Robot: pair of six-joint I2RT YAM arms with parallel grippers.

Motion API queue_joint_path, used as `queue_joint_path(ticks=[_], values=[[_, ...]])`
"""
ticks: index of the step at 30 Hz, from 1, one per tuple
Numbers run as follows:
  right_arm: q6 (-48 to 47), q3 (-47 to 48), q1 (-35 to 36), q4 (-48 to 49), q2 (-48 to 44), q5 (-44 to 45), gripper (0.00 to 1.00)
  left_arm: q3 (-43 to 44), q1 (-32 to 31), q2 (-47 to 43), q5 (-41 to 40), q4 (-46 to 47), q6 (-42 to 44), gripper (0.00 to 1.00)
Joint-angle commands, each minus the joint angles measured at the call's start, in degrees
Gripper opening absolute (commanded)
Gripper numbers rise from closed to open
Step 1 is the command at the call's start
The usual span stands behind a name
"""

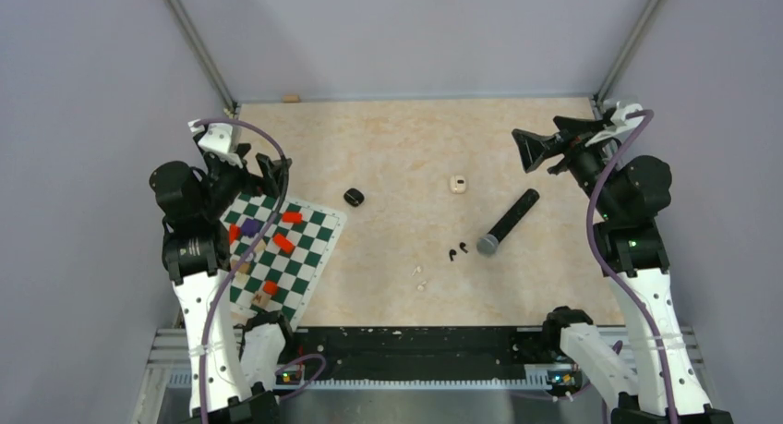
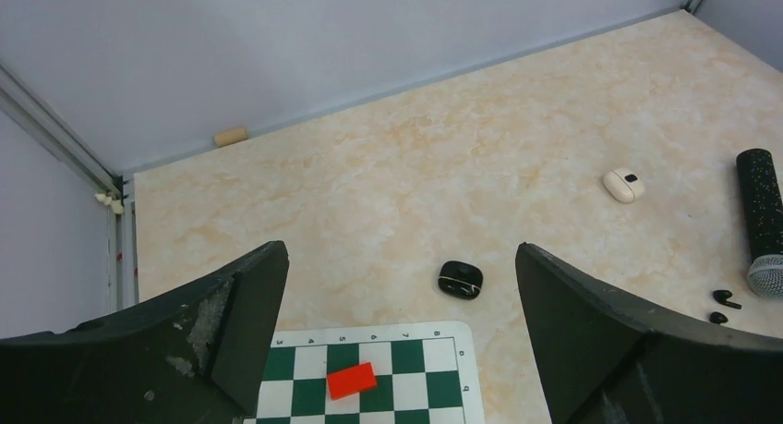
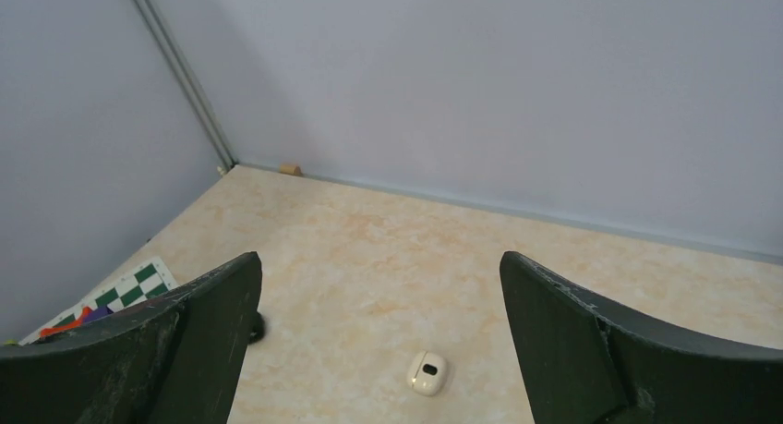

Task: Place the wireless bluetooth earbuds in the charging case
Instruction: Adjust the charging case at the center of the board.

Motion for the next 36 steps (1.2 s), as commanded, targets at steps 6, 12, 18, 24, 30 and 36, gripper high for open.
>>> queue_joint_path(ticks=[6,12,18,24,30,36], values=[[1.9,-1.7,-0.6,4.3,-0.9,-2.8,0.99,-0.8,0.7,-0.6,3.1,3.7,0.5,0.99],[-1.9,-3.6,-0.6,5.9,-0.6,-7.2,0.99,-0.5,0.7,1.2,2.9,3.0,1.0,0.99],[-7.0,-6.9,-0.6,8.7,0.4,-10.8,0.99,2.5,-0.5,6.9,2.2,-0.2,2.2,0.99],[-8.6,-7.1,-0.6,8.1,1.1,-9.7,0.99,5.0,-6.5,10.9,-4.5,-2.3,4.9,0.99],[-10.8,-3.7,-0.6,-1.8,5.6,-12.0,0.98,6.5,-18.9,16.0,-15.3,-4.5,11.6,0.99],[-17.0,-6.0,-0.6,-5.9,7.9,-15.1,0.97,5.3,-25.1,21.2,-17.0,-4.1,16.6,0.99]])
